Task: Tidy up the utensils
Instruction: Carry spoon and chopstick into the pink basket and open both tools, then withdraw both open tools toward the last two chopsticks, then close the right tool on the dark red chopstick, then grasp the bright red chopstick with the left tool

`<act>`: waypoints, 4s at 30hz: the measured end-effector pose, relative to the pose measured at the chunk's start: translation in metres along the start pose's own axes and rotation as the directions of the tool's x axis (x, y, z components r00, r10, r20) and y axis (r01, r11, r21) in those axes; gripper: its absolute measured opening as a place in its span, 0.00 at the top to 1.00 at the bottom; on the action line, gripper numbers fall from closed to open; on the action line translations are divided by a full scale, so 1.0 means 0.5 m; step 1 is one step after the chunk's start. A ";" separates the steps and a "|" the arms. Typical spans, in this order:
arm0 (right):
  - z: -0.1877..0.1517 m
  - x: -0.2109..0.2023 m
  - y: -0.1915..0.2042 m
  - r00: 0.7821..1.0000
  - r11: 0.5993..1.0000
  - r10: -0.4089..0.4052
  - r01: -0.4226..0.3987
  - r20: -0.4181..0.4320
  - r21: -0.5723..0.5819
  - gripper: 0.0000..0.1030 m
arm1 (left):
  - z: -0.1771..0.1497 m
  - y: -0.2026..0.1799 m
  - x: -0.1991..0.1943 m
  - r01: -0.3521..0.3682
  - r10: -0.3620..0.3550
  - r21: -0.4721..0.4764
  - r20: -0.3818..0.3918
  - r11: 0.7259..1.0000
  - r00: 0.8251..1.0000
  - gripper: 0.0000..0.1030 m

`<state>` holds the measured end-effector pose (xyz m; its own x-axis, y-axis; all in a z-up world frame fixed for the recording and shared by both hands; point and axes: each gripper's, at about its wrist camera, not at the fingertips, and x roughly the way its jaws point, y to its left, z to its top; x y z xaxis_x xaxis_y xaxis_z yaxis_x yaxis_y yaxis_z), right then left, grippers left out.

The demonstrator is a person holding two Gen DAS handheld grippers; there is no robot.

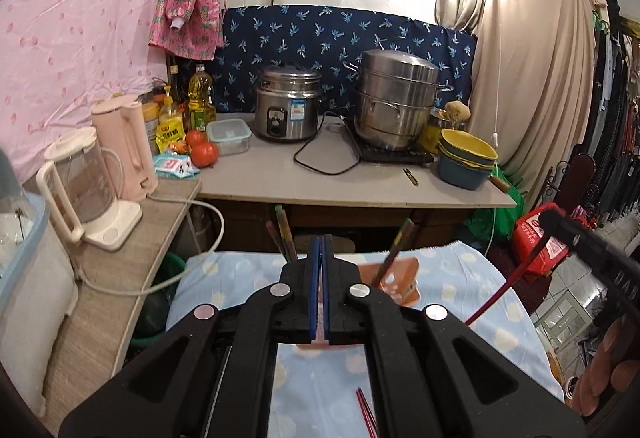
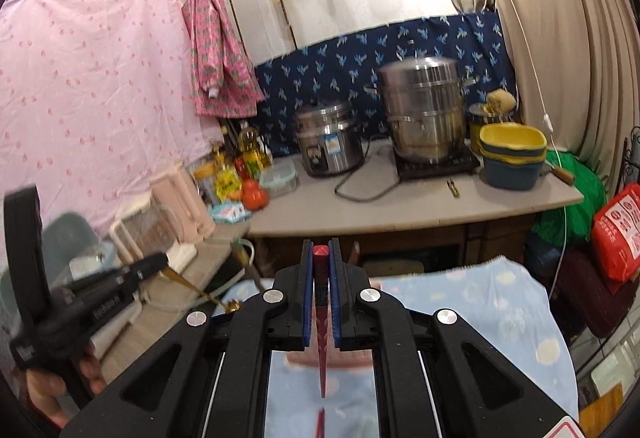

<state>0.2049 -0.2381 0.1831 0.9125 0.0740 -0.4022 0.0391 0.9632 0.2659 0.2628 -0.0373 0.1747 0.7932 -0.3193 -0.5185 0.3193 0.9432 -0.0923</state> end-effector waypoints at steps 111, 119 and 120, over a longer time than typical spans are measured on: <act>-0.698 -0.079 -0.008 0.844 0.985 -0.156 0.095 -0.513 -0.145 0.93 | -0.637 -0.091 -0.026 -0.008 0.003 -0.008 -0.465 1.000 0.886 0.57; -0.699 -0.100 -0.038 0.844 0.987 -0.159 0.120 -0.512 -0.109 0.93 | -0.645 -0.148 -0.015 0.057 -0.037 0.029 -0.476 0.998 0.879 0.48; -0.700 -0.102 -0.039 0.844 0.987 -0.160 0.121 -0.512 -0.108 0.93 | -0.649 -0.153 -0.011 0.063 -0.041 0.029 -0.481 0.998 0.876 0.48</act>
<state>0.0151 -0.1705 -0.1080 0.5551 0.0410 -0.8308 0.1048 0.9874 0.1187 0.0657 -0.0778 -0.0909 0.4319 -0.2741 -0.8593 0.3836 0.9181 -0.1000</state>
